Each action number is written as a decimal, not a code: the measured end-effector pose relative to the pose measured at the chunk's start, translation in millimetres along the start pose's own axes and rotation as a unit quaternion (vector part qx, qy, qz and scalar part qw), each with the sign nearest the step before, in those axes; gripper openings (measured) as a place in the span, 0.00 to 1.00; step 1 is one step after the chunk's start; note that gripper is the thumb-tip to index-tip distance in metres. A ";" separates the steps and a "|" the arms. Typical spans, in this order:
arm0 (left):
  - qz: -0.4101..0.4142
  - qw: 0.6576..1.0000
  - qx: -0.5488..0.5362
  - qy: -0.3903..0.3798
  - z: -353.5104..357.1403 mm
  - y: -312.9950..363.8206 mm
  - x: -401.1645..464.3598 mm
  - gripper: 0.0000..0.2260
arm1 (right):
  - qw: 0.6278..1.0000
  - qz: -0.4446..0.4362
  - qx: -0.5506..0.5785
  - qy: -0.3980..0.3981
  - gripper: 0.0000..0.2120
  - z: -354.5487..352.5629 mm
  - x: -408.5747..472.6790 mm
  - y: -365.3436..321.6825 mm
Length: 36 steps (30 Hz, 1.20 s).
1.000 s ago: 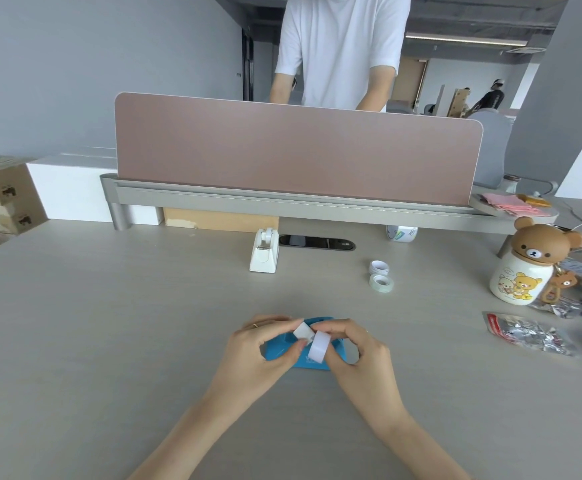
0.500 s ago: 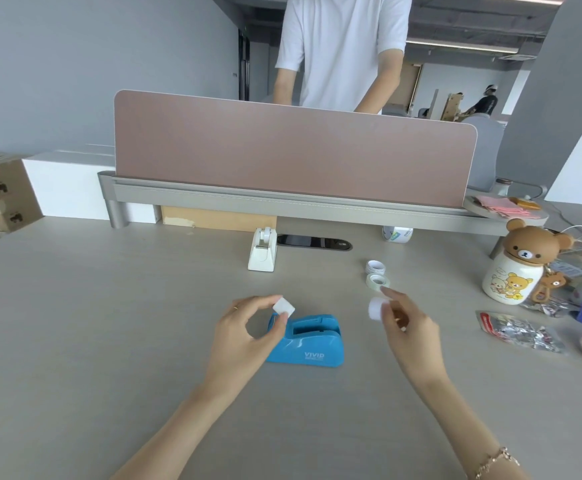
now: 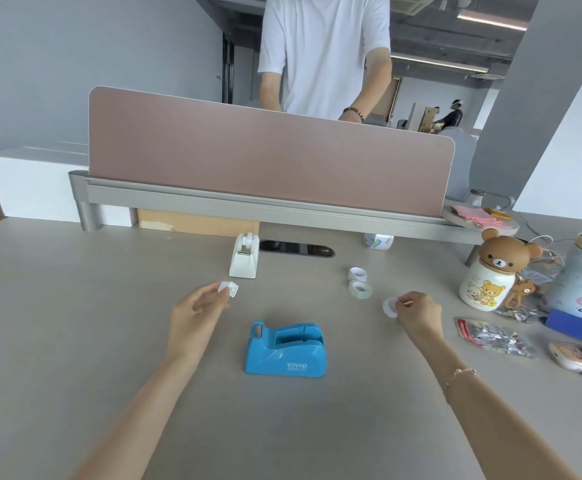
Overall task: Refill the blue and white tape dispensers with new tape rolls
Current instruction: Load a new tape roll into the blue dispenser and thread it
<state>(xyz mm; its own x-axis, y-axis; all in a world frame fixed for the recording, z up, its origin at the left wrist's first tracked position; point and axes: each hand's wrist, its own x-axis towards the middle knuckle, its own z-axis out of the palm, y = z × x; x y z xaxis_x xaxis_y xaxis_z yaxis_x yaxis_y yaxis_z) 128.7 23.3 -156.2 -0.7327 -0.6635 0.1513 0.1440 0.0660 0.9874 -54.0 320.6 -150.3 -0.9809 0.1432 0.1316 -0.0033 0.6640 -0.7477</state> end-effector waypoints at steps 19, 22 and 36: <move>0.024 0.997 0.064 -0.028 4.3 -11.9 7.1 0.04 | 0.997 0.022 -0.071 0.000 0.06 22.4 46.3 -21.4; 0.034 0.996 0.079 -0.019 3.9 -13.7 8.9 0.04 | 0.998 0.007 -0.066 0.001 0.09 26.6 50.4 -21.6; 0.031 0.993 0.110 -0.034 6.5 -12.3 5.7 0.02 | 0.961 -0.156 -0.220 -0.061 0.18 65.4 43.9 -46.4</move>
<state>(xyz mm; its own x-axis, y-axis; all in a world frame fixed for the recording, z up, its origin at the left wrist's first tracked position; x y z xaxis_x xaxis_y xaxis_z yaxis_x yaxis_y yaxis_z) 118.4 23.6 -167.2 -0.7708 -0.6021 0.2083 0.0475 0.2718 0.9612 -109.6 248.1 -152.4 -0.9609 -0.1828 0.2079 -0.2452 0.9106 -0.3326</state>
